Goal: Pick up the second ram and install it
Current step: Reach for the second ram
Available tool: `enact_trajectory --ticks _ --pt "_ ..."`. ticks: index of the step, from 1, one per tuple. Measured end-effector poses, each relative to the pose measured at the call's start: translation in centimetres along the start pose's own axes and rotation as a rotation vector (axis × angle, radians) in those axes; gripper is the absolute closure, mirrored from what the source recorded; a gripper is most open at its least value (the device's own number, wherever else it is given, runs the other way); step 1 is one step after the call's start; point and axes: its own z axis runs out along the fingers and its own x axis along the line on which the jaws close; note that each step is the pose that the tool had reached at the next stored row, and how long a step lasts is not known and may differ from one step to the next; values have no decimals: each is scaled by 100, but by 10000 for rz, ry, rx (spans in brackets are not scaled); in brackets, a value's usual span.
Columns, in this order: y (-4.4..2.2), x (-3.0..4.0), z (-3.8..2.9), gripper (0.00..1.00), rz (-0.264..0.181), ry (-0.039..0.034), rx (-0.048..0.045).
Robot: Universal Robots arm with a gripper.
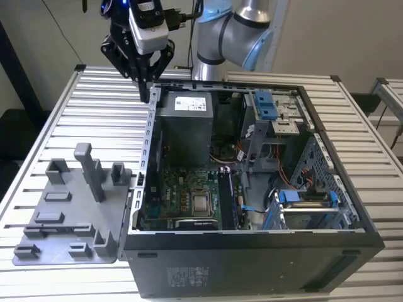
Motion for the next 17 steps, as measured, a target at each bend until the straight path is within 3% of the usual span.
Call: enact_trajectory --ticks 17 --pt "-148 530 0 89 0 0 -3"
